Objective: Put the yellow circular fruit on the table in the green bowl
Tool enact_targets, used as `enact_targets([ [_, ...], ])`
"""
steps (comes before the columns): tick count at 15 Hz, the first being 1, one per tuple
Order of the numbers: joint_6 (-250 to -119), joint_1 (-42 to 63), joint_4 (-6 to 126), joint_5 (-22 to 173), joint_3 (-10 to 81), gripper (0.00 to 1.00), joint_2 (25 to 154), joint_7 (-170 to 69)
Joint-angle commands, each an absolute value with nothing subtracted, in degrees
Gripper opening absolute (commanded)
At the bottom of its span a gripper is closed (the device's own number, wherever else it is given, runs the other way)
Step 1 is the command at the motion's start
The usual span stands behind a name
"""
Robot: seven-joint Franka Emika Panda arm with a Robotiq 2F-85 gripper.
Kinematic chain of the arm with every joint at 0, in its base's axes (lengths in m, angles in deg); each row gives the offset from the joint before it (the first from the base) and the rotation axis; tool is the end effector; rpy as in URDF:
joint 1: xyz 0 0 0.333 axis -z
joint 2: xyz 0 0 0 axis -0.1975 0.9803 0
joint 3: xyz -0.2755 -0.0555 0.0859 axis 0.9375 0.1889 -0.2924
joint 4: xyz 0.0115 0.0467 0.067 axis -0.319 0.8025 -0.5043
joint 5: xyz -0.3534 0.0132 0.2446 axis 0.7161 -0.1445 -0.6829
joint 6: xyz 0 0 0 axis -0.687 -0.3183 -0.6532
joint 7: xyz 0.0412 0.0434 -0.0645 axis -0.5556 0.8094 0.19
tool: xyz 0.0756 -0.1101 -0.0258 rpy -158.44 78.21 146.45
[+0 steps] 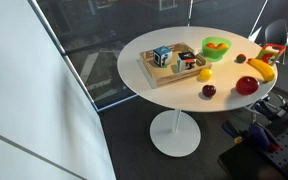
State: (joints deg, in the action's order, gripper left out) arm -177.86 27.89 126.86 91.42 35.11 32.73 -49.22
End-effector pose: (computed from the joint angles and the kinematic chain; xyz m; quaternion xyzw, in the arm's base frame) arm 0.3642 -0.1442 0.3583 0.9848 -0.1037 0.0614 0.1251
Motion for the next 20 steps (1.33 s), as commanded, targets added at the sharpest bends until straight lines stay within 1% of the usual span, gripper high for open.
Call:
enact_targets([
  [1,-177.6,27.4,126.7,91.7,35.5,1.0,32.7,-49.5],
  [10,-177.7,25.3,124.5,90.5,34.5,1.0,35.3,-50.1],
  [20,-179.5,16.2,119.6,81.1,34.9,1.0,44.4,-48.2],
])
